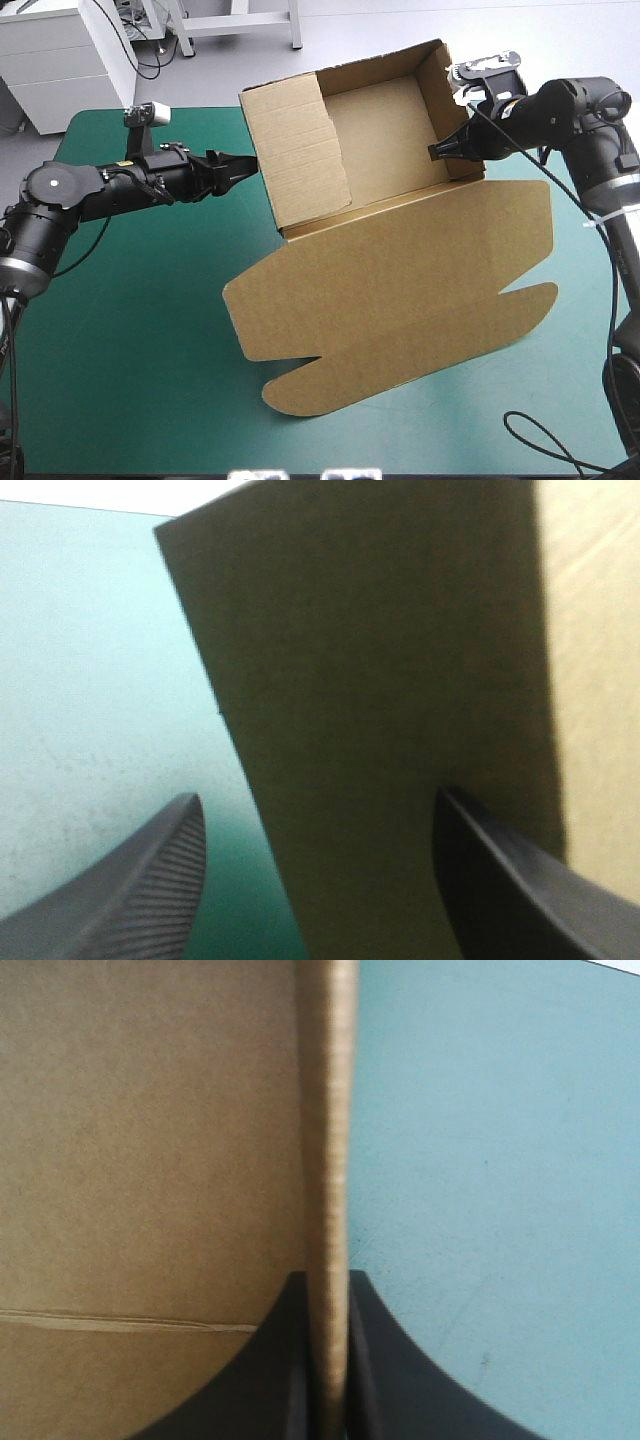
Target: Fold the box
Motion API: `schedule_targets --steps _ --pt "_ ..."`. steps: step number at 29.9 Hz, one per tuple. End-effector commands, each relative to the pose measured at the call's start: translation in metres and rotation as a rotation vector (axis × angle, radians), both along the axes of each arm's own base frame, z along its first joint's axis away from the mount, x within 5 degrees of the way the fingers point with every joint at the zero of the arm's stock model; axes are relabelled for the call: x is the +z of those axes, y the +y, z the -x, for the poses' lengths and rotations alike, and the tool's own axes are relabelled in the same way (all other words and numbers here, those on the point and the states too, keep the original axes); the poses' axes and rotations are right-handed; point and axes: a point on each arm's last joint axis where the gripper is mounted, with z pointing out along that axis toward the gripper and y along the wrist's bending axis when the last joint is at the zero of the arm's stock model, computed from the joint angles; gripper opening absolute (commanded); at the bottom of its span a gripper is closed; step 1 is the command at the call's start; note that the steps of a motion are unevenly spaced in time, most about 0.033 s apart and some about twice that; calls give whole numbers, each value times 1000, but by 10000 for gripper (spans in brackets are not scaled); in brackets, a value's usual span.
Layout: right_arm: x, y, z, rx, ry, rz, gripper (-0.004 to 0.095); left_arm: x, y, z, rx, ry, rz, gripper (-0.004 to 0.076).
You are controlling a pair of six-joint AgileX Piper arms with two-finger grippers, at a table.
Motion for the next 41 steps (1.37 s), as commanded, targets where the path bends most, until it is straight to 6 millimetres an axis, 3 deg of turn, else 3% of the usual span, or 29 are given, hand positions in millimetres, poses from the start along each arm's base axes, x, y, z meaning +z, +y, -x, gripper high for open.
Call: schedule_targets --steps 1,28,33,38,41 --pt "26 -2 12 -11 -102 -45 -17 34 -5 14 -4 -77 151 512" --pt "25 -3 13 -8 -85 -39 -17 37 -8 16 -25 -57 214 512" --pt "25 -2 13 -6 -85 -39 -17 31 -6 17 18 34 200 512" --pt "25 -2 13 -7 -86 -39 -17 22 -18 19 51 106 88 512" --pt "24 0 13 -1 -89 -28 -17 28 -32 22 79 92 14 512"
